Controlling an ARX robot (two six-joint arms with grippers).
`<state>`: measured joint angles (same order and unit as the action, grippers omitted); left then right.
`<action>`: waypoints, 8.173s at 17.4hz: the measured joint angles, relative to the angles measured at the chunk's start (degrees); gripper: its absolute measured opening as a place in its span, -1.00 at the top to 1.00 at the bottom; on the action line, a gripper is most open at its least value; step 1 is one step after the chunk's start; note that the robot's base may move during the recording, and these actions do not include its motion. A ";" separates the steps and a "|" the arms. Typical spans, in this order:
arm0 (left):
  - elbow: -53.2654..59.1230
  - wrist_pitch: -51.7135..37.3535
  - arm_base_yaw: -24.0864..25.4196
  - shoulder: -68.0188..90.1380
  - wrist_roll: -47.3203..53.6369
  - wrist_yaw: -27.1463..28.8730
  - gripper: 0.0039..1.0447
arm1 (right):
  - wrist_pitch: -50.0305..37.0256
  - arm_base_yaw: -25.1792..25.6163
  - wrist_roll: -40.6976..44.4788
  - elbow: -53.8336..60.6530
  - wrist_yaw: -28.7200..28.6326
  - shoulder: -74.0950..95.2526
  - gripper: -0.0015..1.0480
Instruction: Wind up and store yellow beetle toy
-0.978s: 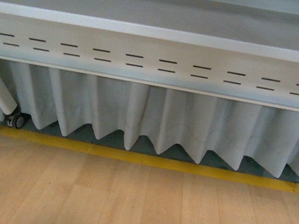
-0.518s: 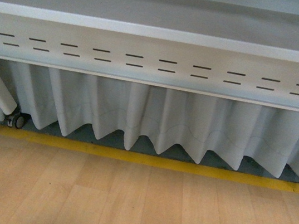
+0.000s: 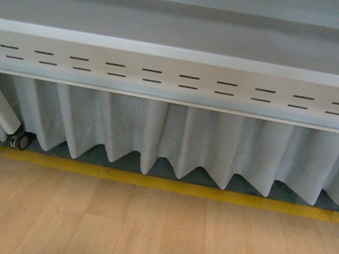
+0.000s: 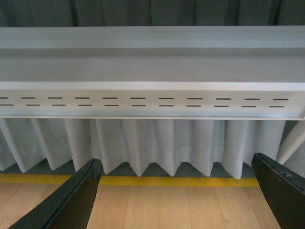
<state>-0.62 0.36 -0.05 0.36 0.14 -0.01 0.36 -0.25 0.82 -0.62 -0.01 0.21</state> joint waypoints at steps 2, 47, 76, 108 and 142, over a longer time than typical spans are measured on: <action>0.00 -0.15 0.00 0.00 0.02 -0.04 -0.88 | -0.11 0.00 -0.02 0.00 0.02 -0.02 -0.87; 0.00 -0.22 0.00 0.00 -0.13 0.04 -0.88 | -0.17 0.00 -0.26 0.00 0.04 0.00 -0.87; 0.00 -0.17 0.00 0.00 -0.13 0.04 -0.88 | -26.29 14.36 -20.33 -7.65 -19.89 38.12 -0.87; 0.00 -0.15 0.00 0.00 -0.13 0.04 -0.88 | 33.99 -2.34 85.90 -85.66 -41.11 134.16 -0.87; 0.00 -0.15 0.00 0.00 -0.13 0.04 -0.88 | 32.06 9.16 86.47 -78.99 -42.07 134.03 0.19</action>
<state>-0.62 0.21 -0.05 0.36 0.01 0.03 32.42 8.91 87.29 -79.61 -42.09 134.23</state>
